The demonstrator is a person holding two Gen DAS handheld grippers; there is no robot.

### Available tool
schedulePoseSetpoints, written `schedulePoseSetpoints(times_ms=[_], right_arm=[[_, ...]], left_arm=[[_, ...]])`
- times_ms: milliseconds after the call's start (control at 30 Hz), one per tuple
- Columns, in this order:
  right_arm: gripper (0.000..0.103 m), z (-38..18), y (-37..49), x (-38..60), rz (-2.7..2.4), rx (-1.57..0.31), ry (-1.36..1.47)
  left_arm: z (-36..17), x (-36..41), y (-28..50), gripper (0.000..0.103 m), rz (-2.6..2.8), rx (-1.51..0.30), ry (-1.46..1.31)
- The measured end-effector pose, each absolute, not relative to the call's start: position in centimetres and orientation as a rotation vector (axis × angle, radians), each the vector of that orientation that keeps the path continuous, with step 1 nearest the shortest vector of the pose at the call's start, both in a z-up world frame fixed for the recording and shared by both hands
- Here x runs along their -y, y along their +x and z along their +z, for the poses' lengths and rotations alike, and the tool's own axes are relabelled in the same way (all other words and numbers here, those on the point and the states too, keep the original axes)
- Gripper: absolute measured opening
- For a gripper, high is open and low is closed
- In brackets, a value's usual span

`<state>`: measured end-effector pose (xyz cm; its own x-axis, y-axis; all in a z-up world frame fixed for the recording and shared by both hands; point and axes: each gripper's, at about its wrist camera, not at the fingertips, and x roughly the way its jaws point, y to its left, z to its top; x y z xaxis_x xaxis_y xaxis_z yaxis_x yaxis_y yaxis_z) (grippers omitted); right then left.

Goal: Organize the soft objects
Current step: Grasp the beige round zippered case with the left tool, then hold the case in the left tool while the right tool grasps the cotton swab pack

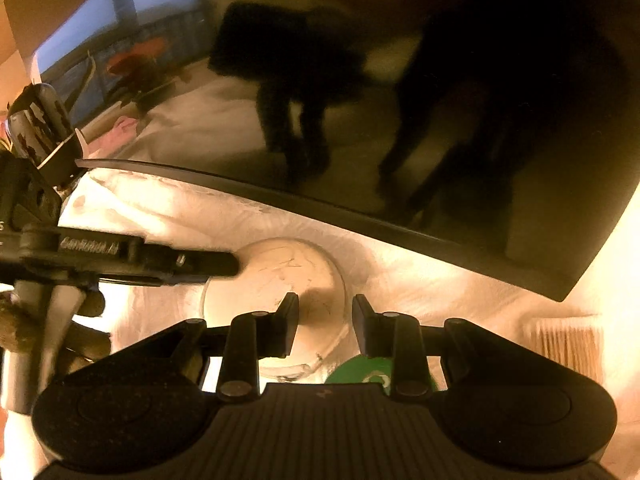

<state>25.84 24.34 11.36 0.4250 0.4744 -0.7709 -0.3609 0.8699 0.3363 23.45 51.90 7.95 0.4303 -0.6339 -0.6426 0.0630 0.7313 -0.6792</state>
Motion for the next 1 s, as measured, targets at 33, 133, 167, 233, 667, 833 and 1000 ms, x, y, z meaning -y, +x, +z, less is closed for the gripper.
schedulePoseSetpoints(times_ms=[33,133,167,233,667,833,1000], right_arm=[[0.029,11.3,25.9,-24.4,0.524,-1.005,0.128],[0.029,11.3,25.8,-24.5,0.520,-1.002,0.118],[0.029,11.2,25.8,-24.6,0.523,-1.003,0.119],[0.028,11.2,25.8,-24.6,0.527,-1.005,0.123],[0.025,12.9,24.5,-21.7,0.562,-0.943,0.135],[0.030,17.8,21.8,-16.4,0.568,-0.803,0.060],[0.059,20.1,21.8,-9.6,0.432,-0.764,0.023]], left_arm=[[8.0,-51.8,23.6,0.038,-0.467,-1.050,-0.626],[7.9,-51.0,24.2,0.040,-0.436,-1.045,-0.629],[7.7,-50.7,24.4,0.040,-0.439,-1.045,-0.636],[7.4,-50.1,24.5,0.046,-0.466,-1.068,-0.658],[7.1,-48.6,23.2,0.054,-0.516,-1.064,-0.637],[8.4,-48.5,20.8,0.051,-0.416,-1.018,-0.610],[10.9,-46.7,17.7,0.043,-0.358,-0.891,-0.543]])
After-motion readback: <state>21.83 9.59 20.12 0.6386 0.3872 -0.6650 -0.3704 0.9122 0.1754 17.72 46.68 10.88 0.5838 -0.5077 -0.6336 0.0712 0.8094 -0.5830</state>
